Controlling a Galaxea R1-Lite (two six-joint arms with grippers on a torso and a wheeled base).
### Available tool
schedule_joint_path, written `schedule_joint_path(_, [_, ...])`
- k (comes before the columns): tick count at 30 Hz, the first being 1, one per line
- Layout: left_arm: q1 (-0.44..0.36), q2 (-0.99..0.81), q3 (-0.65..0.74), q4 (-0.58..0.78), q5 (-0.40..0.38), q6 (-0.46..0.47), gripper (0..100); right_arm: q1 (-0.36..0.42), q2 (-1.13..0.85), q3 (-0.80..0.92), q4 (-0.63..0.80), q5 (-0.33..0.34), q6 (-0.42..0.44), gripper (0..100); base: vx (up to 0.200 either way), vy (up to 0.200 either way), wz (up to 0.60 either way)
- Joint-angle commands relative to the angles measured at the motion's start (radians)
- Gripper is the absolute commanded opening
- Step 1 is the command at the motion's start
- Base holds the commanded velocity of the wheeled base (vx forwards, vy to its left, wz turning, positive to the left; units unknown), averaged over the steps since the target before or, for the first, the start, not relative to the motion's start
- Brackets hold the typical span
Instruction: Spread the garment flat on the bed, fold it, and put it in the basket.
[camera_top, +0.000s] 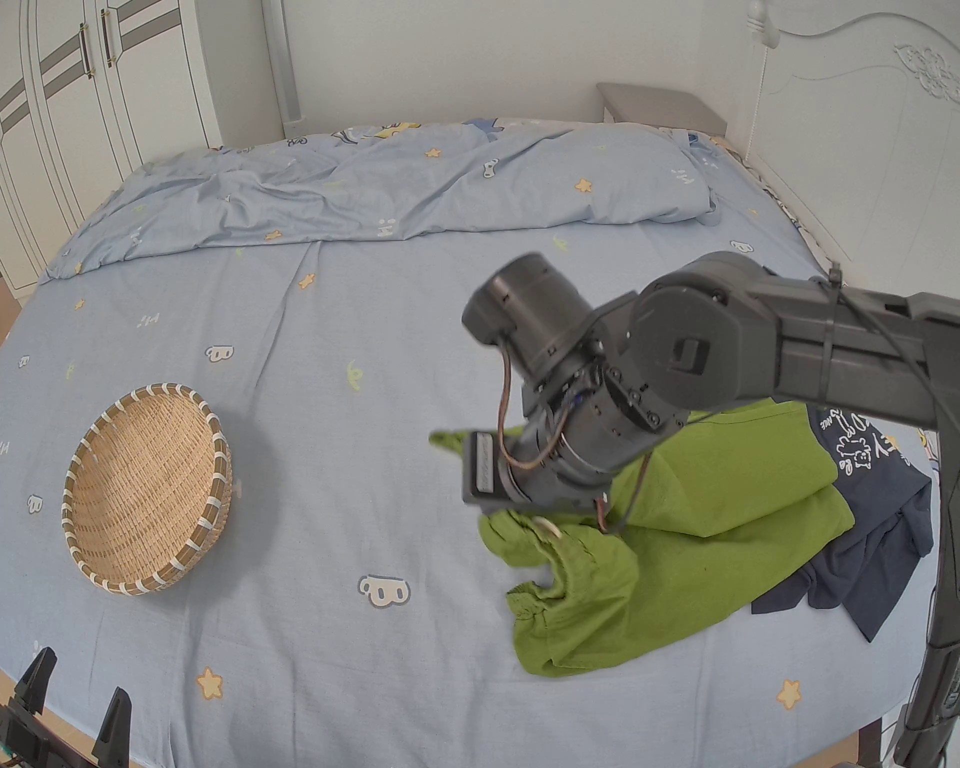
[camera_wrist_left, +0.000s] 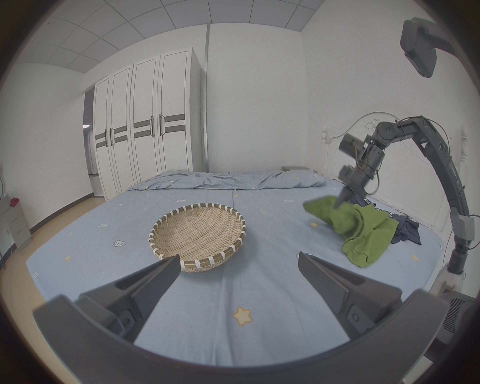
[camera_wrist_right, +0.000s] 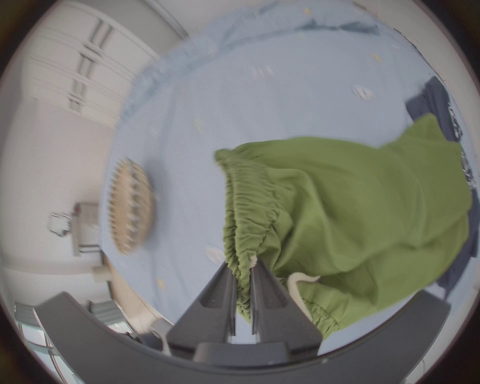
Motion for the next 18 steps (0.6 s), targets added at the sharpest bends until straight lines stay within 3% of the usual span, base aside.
schedule_joint_path(1, [0.0, -0.007, 0.016, 0.0, 0.0, 0.0, 100, 0.023, -0.152, 0.0, -0.644, 0.097, 0.001, 0, 0.0, 0.0, 0.0])
schedule_joint_path(5, [0.0, -0.007, 0.016, 0.0, 0.0, 0.0, 100, 0.023, -0.146, 0.0, -0.58, 0.11, 0.001, 0, 0.0, 0.0, 0.0])
schedule_joint_path(9, [0.0, -0.007, 0.016, 0.0, 0.0, 0.0, 100, 0.043, -0.143, 0.0, -0.558, 0.165, 0.002, 0, 0.0, 0.0, 0.0])
schedule_joint_path(14, [0.0, -0.007, 0.016, 0.0, 0.0, 0.0, 100, 0.066, -0.117, 0.0, -0.716, 0.191, 0.033, 0, 0.0, 0.0, 0.0])
schedule_joint_path(18, [0.0, -0.007, 0.016, 0.0, 0.0, 0.0, 100, 0.092, -0.068, 0.0, -0.711, 0.195, 0.036, 0, 0.0, 0.0, 0.0])
